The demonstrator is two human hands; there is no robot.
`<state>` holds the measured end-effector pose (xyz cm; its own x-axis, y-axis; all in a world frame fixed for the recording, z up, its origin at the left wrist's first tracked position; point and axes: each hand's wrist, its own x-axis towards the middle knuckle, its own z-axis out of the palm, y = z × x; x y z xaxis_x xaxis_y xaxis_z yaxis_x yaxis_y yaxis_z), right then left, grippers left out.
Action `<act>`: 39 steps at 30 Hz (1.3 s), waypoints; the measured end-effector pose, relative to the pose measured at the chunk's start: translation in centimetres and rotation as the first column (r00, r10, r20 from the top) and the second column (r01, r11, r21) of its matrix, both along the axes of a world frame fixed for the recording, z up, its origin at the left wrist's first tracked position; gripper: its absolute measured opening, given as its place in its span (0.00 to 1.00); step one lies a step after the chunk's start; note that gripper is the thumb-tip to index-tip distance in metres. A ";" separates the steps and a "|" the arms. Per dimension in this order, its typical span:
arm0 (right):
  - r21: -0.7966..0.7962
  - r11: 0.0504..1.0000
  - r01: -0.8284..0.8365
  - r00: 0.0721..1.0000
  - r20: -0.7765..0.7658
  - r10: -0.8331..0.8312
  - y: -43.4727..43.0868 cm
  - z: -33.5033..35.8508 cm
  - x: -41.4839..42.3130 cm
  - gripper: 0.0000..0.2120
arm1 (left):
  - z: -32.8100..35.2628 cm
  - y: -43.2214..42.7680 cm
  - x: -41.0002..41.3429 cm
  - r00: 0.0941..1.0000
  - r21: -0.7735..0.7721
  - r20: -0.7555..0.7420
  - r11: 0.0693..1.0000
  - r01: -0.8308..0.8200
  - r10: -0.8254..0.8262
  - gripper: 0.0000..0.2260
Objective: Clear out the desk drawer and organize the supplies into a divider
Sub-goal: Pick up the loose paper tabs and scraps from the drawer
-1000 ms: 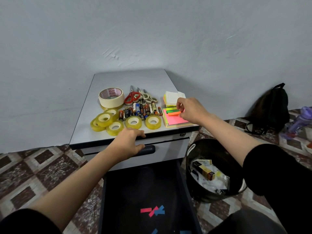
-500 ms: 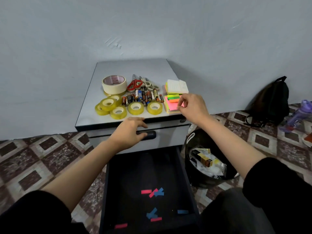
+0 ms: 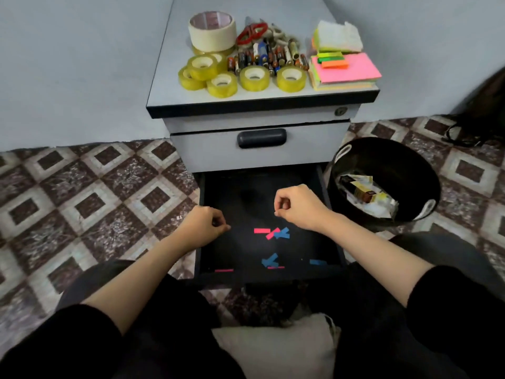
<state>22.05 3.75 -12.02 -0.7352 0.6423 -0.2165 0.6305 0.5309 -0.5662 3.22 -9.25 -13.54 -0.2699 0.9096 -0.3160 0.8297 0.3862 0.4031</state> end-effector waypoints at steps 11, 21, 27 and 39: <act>-0.194 0.980 -0.037 0.969 0.231 0.082 1.8 -6.3 0.1 0.06 | -8.1 2.1 0.3 0.987 -0.411 0.113 0.898 0.153 -0.117 0.12; -0.305 0.951 0.055 0.926 0.371 0.065 1.7 -10.5 0.6 0.09 | -12.6 2.1 0.2 0.974 -0.558 -0.050 0.815 0.157 -0.222 0.14; -0.324 0.944 0.067 0.881 0.463 0.096 -0.9 -13.7 0.6 0.12 | -13.5 1.7 0.9 0.979 -0.548 -0.052 0.825 0.138 -0.198 0.08; -0.271 0.955 0.120 0.849 0.526 0.043 -1.9 -15.6 0.4 0.08 | -13.9 1.3 1.1 0.981 -0.533 -0.028 0.833 0.147 -0.190 0.09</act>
<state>22.42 1.80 -27.60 -0.4360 0.5187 -0.7354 0.8903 0.3679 -0.2683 4.37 -7.95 -27.44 -0.1708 0.6453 -0.7446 0.9210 0.3731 0.1121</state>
